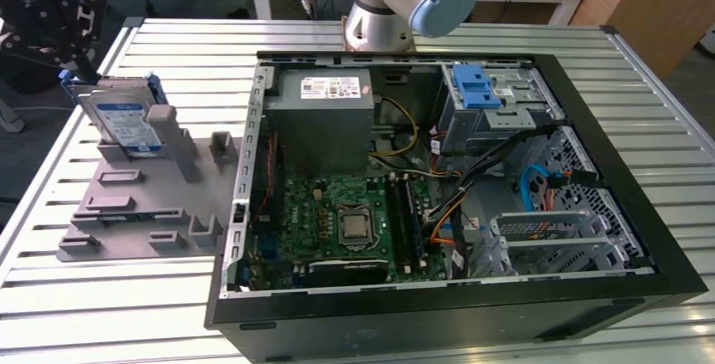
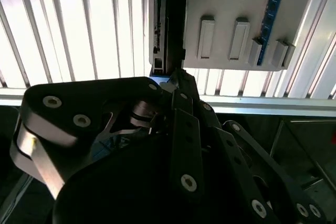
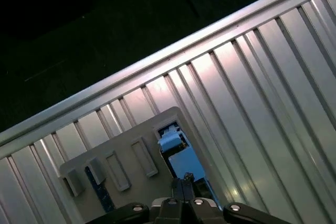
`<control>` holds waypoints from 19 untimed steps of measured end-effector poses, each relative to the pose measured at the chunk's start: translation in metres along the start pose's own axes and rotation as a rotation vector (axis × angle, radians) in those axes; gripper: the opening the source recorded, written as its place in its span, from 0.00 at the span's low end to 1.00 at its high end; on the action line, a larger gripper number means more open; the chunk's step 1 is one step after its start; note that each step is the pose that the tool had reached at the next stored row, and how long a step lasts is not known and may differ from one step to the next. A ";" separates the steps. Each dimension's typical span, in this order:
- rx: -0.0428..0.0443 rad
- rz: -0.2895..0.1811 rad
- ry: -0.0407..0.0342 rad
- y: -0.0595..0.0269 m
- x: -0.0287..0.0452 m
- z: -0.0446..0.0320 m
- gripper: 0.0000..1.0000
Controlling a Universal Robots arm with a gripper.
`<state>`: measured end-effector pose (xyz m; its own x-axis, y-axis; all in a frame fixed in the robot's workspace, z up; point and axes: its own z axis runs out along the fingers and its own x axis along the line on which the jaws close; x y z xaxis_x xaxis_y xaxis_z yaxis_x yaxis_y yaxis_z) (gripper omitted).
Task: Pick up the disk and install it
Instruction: 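Pick up the disk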
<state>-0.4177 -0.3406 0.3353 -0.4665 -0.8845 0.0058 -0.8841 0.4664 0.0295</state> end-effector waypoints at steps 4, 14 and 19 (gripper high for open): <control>0.0035 -0.049 -0.0005 -0.0001 0.0000 0.0002 0.11; 0.0064 -0.194 0.0025 0.0008 0.0004 0.0007 0.11; 0.0113 -0.198 0.0007 0.0055 0.0018 0.0007 0.11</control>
<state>-0.4234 -0.3396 0.3348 -0.2834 -0.9590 0.0017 -0.9588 0.2834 0.0189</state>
